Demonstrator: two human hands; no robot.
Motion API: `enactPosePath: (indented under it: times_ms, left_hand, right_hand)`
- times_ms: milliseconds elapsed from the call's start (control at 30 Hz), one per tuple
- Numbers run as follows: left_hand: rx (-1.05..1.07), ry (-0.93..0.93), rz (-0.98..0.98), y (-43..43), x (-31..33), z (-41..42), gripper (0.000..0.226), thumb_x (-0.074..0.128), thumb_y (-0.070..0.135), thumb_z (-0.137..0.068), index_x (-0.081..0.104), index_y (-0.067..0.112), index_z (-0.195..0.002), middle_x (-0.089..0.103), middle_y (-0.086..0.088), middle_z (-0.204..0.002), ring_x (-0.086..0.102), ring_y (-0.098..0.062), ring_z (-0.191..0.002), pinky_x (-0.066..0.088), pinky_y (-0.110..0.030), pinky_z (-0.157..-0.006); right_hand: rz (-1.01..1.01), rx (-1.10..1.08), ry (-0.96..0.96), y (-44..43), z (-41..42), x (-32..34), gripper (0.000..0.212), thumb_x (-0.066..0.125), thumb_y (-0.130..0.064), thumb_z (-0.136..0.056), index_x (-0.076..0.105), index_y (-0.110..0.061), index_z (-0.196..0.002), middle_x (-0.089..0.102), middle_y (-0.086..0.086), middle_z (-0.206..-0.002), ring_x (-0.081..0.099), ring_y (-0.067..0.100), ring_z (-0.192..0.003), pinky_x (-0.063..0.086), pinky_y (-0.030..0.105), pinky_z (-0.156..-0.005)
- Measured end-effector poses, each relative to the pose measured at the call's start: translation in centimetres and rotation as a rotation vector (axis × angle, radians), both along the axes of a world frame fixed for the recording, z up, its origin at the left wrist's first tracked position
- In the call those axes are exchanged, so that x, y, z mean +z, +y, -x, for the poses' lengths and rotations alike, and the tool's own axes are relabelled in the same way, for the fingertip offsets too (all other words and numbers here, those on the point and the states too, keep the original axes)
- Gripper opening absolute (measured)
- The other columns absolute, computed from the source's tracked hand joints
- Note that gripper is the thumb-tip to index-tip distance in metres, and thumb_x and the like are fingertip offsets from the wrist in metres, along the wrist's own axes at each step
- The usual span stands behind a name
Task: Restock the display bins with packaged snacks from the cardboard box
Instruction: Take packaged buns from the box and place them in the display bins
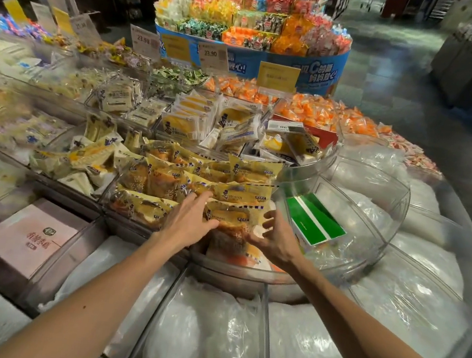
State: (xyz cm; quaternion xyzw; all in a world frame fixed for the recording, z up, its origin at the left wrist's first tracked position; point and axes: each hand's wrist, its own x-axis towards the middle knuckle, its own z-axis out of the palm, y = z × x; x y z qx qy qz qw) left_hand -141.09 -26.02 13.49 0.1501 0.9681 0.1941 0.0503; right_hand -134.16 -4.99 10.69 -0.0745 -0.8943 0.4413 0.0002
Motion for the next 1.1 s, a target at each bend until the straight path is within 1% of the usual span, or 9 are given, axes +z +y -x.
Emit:
enactPosePath:
  times_ms: [133, 233, 333, 467, 600, 733, 867, 1000, 1100]
  left_hand:
    - [0.002, 0.002, -0.107, -0.4, 3.1, -1.6, 0.017, 0.067, 0.035, -0.092, 0.059, 0.022, -0.098, 0.065, 0.001, -0.092, 0.059, -0.012, -0.076, 0.058, -0.039, -0.079]
    - [-0.136, 0.069, -0.103, 1.2, 6.7, -4.6, 0.021, 0.07, 0.043, -0.088, 0.06, 0.026, -0.081, 0.06, 0.008, -0.071, 0.056, -0.011, -0.066, 0.049, -0.028, -0.063]
    - [-0.392, 0.097, -0.1, 4.5, 9.9, -8.7, 0.018, 0.07, 0.043, -0.089, 0.062, 0.027, -0.086, 0.063, 0.01, -0.077, 0.058, -0.004, -0.073, 0.041, -0.02, -0.059]
    - [-0.833, 0.085, -0.183, 9.9, 10.2, -16.3, 0.013, 0.071, 0.031, -0.088, 0.061, 0.032, -0.096, 0.061, 0.012, -0.073, 0.055, 0.001, -0.067, 0.042, -0.021, -0.063]
    - [-1.221, -0.09, -0.307, 15.4, 7.6, -27.8, 0.01, 0.069, 0.034, -0.089, 0.064, 0.025, -0.09, 0.057, 0.006, -0.06, 0.053, -0.005, -0.057, 0.037, -0.017, -0.057]
    - [-1.549, -0.253, -0.297, 20.4, 3.2, -42.1, 0.022, 0.063, 0.051, -0.082, 0.061, 0.029, -0.084, 0.055, 0.006, -0.059, 0.055, -0.007, -0.058, 0.041, -0.023, -0.059]
    - [-1.816, -0.391, -0.155, 22.6, -1.7, -58.6, 0.012, 0.072, 0.034, -0.089, 0.062, 0.027, -0.086, 0.054, 0.009, -0.061, 0.051, -0.002, -0.06, 0.042, -0.03, -0.063]
    - [-2.026, -0.495, 0.038, 22.7, -6.5, -73.9, 0.013, 0.069, 0.031, -0.091, 0.057, 0.031, -0.085, 0.059, 0.011, -0.069, 0.059, -0.01, -0.071, 0.046, -0.03, -0.068]
    - [-2.12, -0.551, 0.197, 21.9, -9.8, -84.5, 0.005, 0.063, 0.028, -0.094, 0.059, 0.025, -0.093, 0.062, 0.012, -0.077, 0.063, -0.013, -0.079, 0.047, -0.028, -0.068]
  right_hand:
    - [-0.115, -0.013, 0.076, 1.0, -3.2, 1.1, 0.047, 0.074, -0.037, -0.088, 0.056, -0.01, -0.122, 0.057, 0.001, -0.114, 0.053, 0.013, -0.1, 0.047, 0.029, -0.086]
    - [-0.137, -0.05, 0.159, 1.7, -8.8, 2.5, 0.018, 0.073, -0.026, -0.09, 0.066, -0.013, -0.1, 0.062, -0.007, -0.088, 0.057, 0.013, -0.078, 0.049, 0.031, -0.072]
    - [-0.206, -0.149, 0.178, 2.4, -16.8, 3.8, 0.007, 0.07, -0.024, -0.089, 0.066, -0.019, -0.091, 0.052, -0.02, -0.069, 0.053, 0.008, -0.068, 0.045, 0.028, -0.066]
    - [-0.258, -0.437, 0.114, 1.4, -29.7, 3.3, 0.015, 0.065, -0.037, -0.089, 0.068, -0.023, -0.093, 0.059, -0.015, -0.078, 0.053, 0.004, -0.075, 0.041, 0.018, -0.066]
    - [-0.183, -0.79, -0.046, -0.7, -44.3, 1.2, 0.038, 0.046, -0.05, -0.085, 0.071, -0.02, -0.086, 0.065, -0.012, -0.082, 0.061, 0.011, -0.08, 0.048, 0.032, -0.074]
    - [-0.161, -1.178, -0.186, -3.2, -59.1, -0.4, 0.024, 0.059, -0.04, -0.092, 0.071, -0.02, -0.091, 0.068, -0.009, -0.088, 0.06, 0.012, -0.081, 0.047, 0.033, -0.074]
    - [-0.111, -1.537, -0.304, -6.9, -73.2, -2.3, 0.014, 0.063, -0.033, -0.094, 0.07, -0.021, -0.096, 0.07, -0.005, -0.092, 0.063, 0.013, -0.086, 0.047, 0.032, -0.076]
    - [0.022, -1.841, -0.41, -10.3, -85.7, -5.2, 0.01, 0.063, -0.033, -0.095, 0.067, -0.024, -0.093, 0.065, -0.012, -0.086, 0.061, 0.01, -0.082, 0.045, 0.024, -0.071]
    - [0.143, -2.006, -0.501, -12.5, -94.6, -8.0, 0.014, 0.061, -0.033, -0.096, 0.068, -0.02, -0.096, 0.067, -0.007, -0.088, 0.062, 0.01, -0.081, 0.05, 0.028, -0.073]
